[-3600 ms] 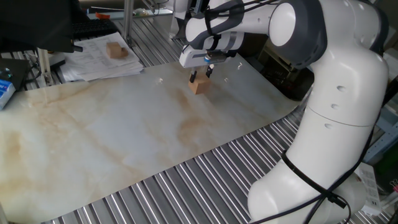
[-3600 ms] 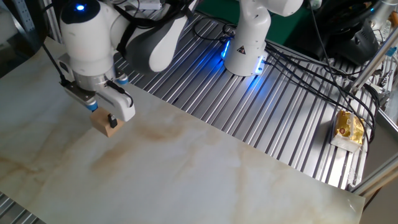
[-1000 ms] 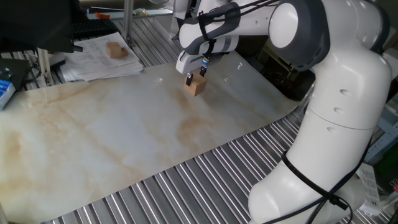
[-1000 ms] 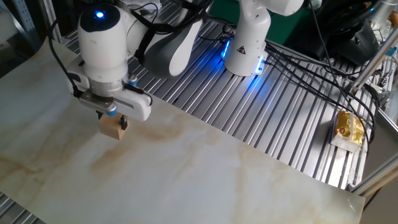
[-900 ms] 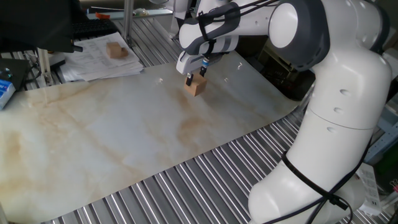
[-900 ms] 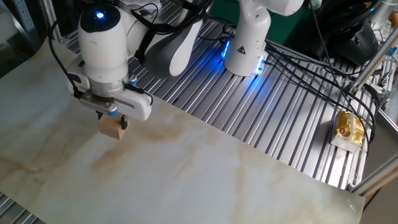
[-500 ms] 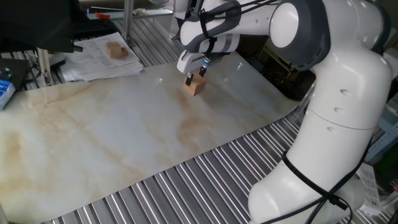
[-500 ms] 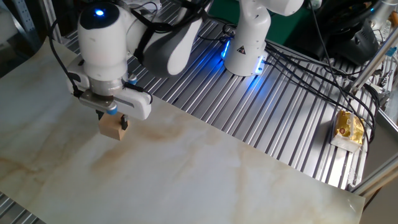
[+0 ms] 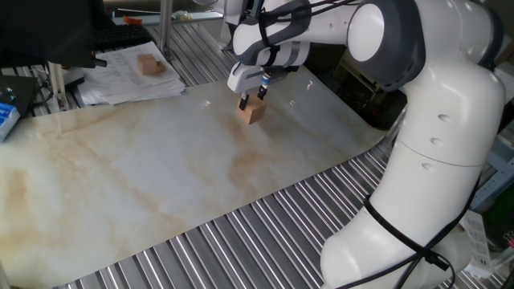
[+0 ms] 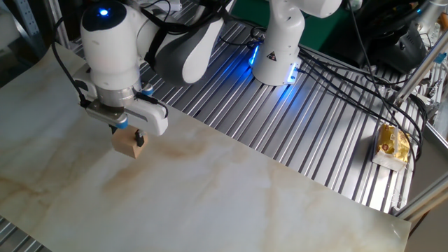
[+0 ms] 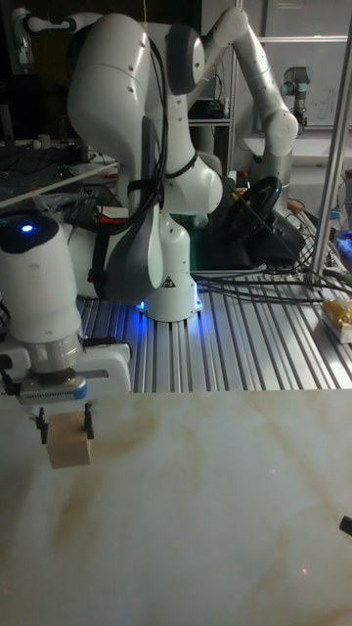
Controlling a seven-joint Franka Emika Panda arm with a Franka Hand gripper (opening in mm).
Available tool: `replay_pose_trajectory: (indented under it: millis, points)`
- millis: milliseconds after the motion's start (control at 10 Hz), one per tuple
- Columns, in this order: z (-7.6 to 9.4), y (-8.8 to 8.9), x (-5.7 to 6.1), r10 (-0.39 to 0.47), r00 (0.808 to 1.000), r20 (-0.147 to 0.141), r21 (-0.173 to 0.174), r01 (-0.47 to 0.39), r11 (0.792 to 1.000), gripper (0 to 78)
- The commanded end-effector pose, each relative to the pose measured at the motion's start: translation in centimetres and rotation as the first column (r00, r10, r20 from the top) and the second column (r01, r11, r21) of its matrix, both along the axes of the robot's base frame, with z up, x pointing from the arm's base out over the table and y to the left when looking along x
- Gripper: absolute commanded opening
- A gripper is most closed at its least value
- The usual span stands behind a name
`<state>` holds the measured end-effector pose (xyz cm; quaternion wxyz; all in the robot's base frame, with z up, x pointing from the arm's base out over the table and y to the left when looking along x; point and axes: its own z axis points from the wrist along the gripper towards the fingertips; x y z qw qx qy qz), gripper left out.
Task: Pick up the small block on the left and move it to the right
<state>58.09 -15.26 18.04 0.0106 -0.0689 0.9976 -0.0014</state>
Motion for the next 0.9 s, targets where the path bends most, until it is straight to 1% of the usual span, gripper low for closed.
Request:
replay_pose_trajectory:
  millis: [100,300,600,800,900]
  points:
    - [0.1,0.0,0.1,-0.016,1.0,0.001,0.011,0.016,1.0,1.1]
    - [0.2,0.8,0.2,-0.024,1.0,0.001,0.015,0.024,1.0,1.1]
    - [0.2,3.0,0.6,-0.051,0.999,0.002,0.016,0.051,0.999,1.1]
    - [0.0,4.6,0.6,-0.069,0.998,0.006,0.018,0.069,0.997,1.1]
    - [-0.2,6.7,0.1,-0.099,0.995,0.01,0.017,0.099,0.995,1.1]
